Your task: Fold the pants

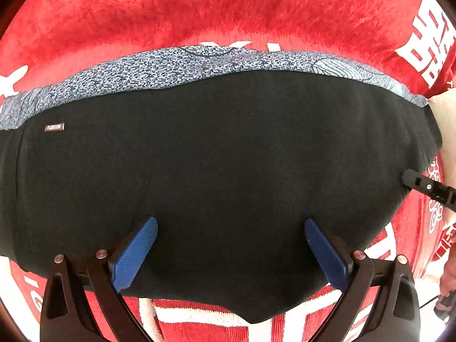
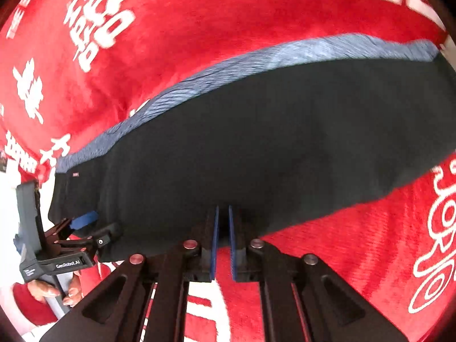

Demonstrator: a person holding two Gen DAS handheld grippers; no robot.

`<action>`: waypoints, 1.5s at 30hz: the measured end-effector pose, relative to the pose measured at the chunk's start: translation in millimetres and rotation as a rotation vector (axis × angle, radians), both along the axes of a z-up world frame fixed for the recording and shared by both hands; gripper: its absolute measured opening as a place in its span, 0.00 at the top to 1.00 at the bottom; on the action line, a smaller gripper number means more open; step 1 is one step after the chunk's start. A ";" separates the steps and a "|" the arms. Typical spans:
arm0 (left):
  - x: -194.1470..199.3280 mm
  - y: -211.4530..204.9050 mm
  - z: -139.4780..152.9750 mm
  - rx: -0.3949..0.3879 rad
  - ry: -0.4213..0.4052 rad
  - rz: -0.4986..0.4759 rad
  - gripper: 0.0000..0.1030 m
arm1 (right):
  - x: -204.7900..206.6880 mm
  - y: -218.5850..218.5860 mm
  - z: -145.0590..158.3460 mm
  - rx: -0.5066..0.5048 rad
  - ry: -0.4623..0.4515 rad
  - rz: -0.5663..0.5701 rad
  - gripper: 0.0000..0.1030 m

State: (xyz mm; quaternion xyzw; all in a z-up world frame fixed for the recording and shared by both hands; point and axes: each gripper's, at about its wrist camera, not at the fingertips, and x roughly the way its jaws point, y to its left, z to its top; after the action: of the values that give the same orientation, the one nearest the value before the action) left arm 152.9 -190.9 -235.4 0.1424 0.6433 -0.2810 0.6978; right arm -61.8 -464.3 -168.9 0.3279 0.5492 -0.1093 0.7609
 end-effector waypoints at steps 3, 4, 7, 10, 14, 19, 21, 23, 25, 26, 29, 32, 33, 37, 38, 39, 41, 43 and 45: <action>0.3 -6.0 1.3 0.022 0.002 0.000 0.00 | -9.2 -12.5 3.7 0.021 0.014 -0.041 0.91; 5.7 -12.9 -4.6 0.030 0.000 0.002 0.00 | -11.9 -15.6 5.9 0.019 0.020 -0.048 0.91; 12.2 -19.8 -1.5 0.055 -0.011 0.010 0.00 | -23.8 -24.0 12.0 0.062 0.011 -0.075 0.86; 11.8 -31.1 -1.2 0.081 -0.017 0.023 0.00 | -38.9 -30.1 15.2 0.068 0.032 -0.104 0.65; 7.7 -33.4 9.8 0.141 -0.030 0.038 0.00 | -63.5 -38.4 17.1 0.093 0.042 -0.148 0.61; -6.4 -65.5 32.7 0.147 -0.060 0.032 0.00 | -90.1 -45.2 15.9 0.129 0.056 -0.190 0.52; -13.5 -81.5 39.6 0.142 -0.068 0.026 0.00 | -97.2 -46.7 14.8 0.145 0.061 -0.199 0.52; -21.8 -101.6 43.4 0.135 -0.066 0.012 0.00 | -102.6 -48.6 14.7 0.153 0.063 -0.204 0.52; -28.1 -118.6 45.9 0.122 -0.063 0.002 0.00 | -105.7 -50.4 15.8 0.154 0.061 -0.210 0.52; -30.4 -125.8 46.5 0.120 -0.065 -0.002 0.00 | -106.9 -53.0 17.8 0.149 0.055 -0.213 0.52; -35.4 -155.2 45.7 0.132 -0.079 -0.004 0.00 | -108.4 -66.4 27.5 0.114 0.023 -0.225 0.52; -40.5 -175.9 44.3 0.137 -0.085 -0.004 0.00 | -102.5 -84.8 34.3 0.071 -0.001 -0.237 0.54; -43.2 -180.4 43.2 0.141 -0.087 -0.007 0.00 | -98.8 -92.3 35.7 0.051 -0.005 -0.239 0.55; -50.0 -201.0 42.1 0.164 -0.110 -0.033 0.00 | -76.4 -128.0 39.2 -0.022 -0.017 -0.244 0.55; -51.0 -204.8 41.0 0.168 -0.113 -0.041 0.00 | -69.6 -136.1 39.2 -0.038 -0.016 -0.240 0.55; -51.7 -207.4 39.5 0.173 -0.113 -0.047 0.00 | -63.0 -143.4 38.3 -0.053 -0.013 -0.233 0.55; -53.7 -211.0 38.2 0.182 -0.108 -0.053 0.00 | -51.2 -157.0 32.9 -0.078 -0.001 -0.216 0.55; -54.2 -214.0 35.5 0.191 -0.106 -0.052 0.00 | -44.9 -166.7 24.1 -0.090 0.026 -0.205 0.55; -53.7 -215.7 33.3 0.199 -0.102 -0.045 0.00 | -43.4 -175.6 12.7 -0.093 0.072 -0.204 0.55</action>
State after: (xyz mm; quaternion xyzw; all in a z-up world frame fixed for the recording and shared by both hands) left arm 99.2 -406.7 -202.1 0.2394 0.6285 -0.2236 0.7055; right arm -105.1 -640.0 -156.2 0.3422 0.5343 -0.2231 0.7400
